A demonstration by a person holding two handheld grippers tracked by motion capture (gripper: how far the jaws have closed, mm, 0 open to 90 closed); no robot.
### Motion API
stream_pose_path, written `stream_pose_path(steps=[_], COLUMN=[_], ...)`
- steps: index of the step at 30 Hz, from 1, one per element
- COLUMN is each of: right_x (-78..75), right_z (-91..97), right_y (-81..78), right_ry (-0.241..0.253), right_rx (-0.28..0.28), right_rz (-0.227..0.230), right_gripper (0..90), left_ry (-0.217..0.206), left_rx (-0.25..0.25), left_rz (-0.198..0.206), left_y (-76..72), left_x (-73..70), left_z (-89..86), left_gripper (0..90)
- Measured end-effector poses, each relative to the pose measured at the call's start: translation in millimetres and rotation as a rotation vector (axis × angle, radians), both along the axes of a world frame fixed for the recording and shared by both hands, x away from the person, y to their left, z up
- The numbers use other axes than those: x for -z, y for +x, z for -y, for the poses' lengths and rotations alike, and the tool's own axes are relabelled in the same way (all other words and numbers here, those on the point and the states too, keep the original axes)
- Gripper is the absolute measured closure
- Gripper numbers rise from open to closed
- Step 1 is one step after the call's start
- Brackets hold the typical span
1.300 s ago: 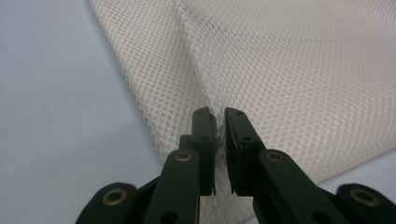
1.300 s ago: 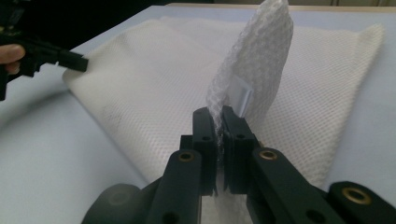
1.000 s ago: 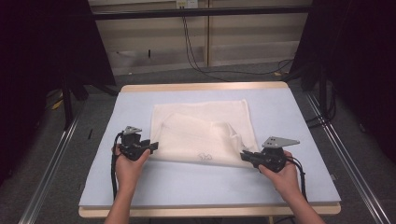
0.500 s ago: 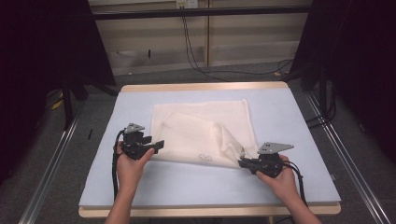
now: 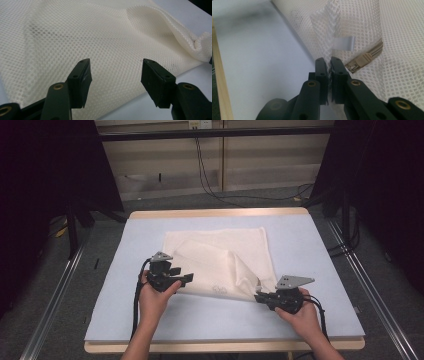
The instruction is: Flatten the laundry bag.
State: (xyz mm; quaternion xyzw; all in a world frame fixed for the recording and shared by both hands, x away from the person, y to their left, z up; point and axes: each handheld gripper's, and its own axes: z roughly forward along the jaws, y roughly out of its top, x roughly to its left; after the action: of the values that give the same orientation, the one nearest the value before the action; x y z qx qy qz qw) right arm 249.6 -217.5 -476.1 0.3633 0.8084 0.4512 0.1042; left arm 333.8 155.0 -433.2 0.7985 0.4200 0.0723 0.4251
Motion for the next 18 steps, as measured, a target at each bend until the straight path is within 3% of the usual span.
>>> stream_pose_path(steps=[3,9,12,18], right_x=[0.1,3.5,5.7,9.3], right_z=[-0.7,-4.8,-6.5,-7.7], right_y=[-2.2,-8.8,-11.5,-15.0], right_ry=[-0.011,-0.038,-0.057,-0.060], right_rx=[-0.014,-0.050,-0.069,-0.098], right_rz=[0.011,0.008,0.014,-0.002], right_gripper=[85.4,85.4,85.4,85.3], left_ry=[-0.013,0.008,-0.024,-0.035], left_rx=[0.005,0.071,0.086,0.139], left_rz=[-0.007,-0.008,-0.014,-0.027], left_y=[-0.5,-2.0,-1.2,2.4], left_x=[0.4,0.9,1.1,3.4], left_z=[5.7,25.1,39.1,61.6], left_gripper=[40.6,40.3,39.8,38.2])
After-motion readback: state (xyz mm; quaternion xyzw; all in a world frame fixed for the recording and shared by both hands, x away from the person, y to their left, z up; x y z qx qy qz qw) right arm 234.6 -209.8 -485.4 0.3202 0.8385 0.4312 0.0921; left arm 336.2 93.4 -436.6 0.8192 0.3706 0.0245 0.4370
